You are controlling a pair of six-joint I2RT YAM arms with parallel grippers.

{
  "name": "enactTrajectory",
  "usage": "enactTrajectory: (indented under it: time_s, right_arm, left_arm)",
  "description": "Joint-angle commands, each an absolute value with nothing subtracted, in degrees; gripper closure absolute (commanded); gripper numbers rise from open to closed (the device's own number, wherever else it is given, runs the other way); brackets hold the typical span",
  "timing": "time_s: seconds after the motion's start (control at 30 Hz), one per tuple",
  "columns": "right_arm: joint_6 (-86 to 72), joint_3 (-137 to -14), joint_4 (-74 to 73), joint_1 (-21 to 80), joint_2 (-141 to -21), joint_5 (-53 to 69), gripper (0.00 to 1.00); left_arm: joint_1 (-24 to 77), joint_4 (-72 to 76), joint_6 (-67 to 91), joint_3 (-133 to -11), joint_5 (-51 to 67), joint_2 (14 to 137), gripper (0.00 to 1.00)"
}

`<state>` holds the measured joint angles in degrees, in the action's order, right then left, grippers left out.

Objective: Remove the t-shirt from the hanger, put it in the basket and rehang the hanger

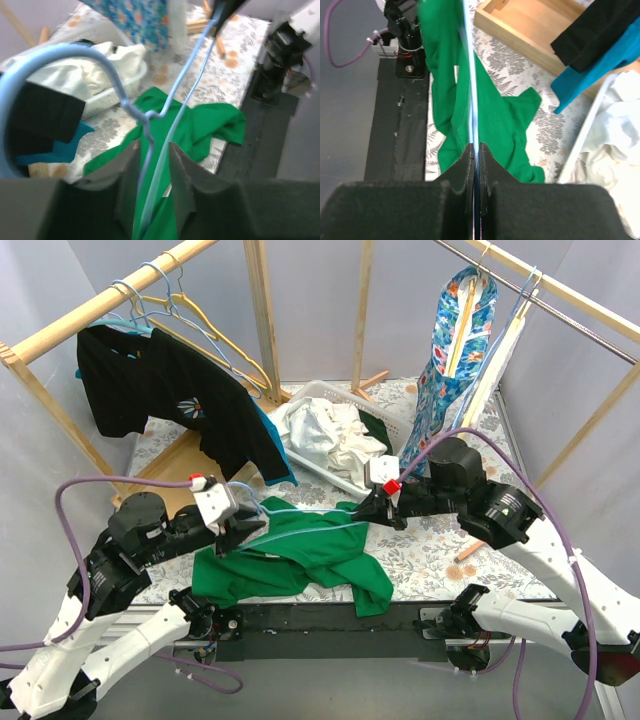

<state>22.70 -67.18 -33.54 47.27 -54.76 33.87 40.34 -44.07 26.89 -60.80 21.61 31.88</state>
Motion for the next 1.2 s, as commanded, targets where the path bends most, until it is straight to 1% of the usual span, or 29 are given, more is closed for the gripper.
enactTrajectory:
  time_s: [0.0,0.03,0.07,0.1,0.17,0.27,0.37,0.47,0.57,0.63,0.7,0.83,0.97,1.03,1.1,1.13,1.17]
  right_arm:
    - [22.2,-68.0,-28.0,46.8,-51.1,27.0,0.99]
    - [22.3,-67.9,-28.0,46.8,-50.7,26.2,0.99]
    - [22.3,-67.9,-28.1,46.8,-50.2,25.7,0.99]
    - [22.4,-68.2,-28.3,46.8,-50.0,25.2,0.99]
    - [22.8,-68.4,-28.9,46.8,-49.7,23.5,0.99]
    - [22.9,-68.9,-30.1,46.8,-49.4,21.8,0.99]
    - [22.9,-69.9,-32.2,46.8,-49.8,23.0,0.99]
    - [22.9,-71.1,-34.1,46.8,-50.0,23.4,0.99]
    - [22.9,-71.9,-34.7,46.8,-49.5,23.5,0.99]
    - [22.9,-72.5,-34.9,46.8,-49.1,24.4,0.99]
    - [23.0,-73.4,-35.2,46.8,-48.6,24.7,0.99]
    - [23.2,-74.7,-35.9,46.8,-47.3,23.2,0.99]
    - [23.3,-75.5,-37.7,46.8,-46.1,21.4,0.99]
    - [23.4,-75.9,-38.8,46.8,-45.1,20.0,0.99]
    - [23.3,-76.2,-39.1,46.8,-44.4,19.3,0.99]
    - [23.3,-76.4,-39.4,46.8,-43.7,19.3,0.99]
    - [23.2,-76.5,-39.5,46.8,-43.4,19.1,0.99]
  left_arm:
    - [40.4,-41.0,29.4,-59.3,13.6,28.7,0.47]
    - [40.4,-40.5,29.7,-59.0,10.7,28.3,0.29]
    - [40.4,-39.7,29.9,-58.5,9.3,28.0,0.23]
    - [40.4,-39.1,30.1,-58.2,7.6,27.3,0.2]
    - [40.4,-38.0,30.8,-56.8,2.6,26.6,0.16]
    - [40.4,-36.7,31.6,-54.8,-5.0,26.0,0.13]
    - [40.4,-36.1,32.9,-52.1,-11.2,26.1,0.13]
    - [40.4,-36.6,35.1,-50.5,-13.3,27.4,0.13]
    - [40.4,-36.2,35.9,-48.4,-15.2,28.3,0.2]
    - [40.4,-35.4,37.1,-47.7,-19.3,29.0,0.25]
    - [40.4,-34.9,36.7,-46.9,-20.8,30.1,0.3]
    - [40.4,-32.6,36.5,-45.4,-26.6,31.5,0.35]
    - [40.4,-32.5,37.0,-44.5,-29.3,32.4,0.38]
    - [40.4,-32.5,37.4,-44.0,-29.9,32.3,0.42]
    - [40.4,-32.4,37.9,-43.9,-30.4,31.5,0.49]
    - [40.4,-32.1,38.0,-43.7,-30.4,31.2,0.54]
    - [40.4,-31.9,38.1,-43.5,-30.2,31.0,0.73]
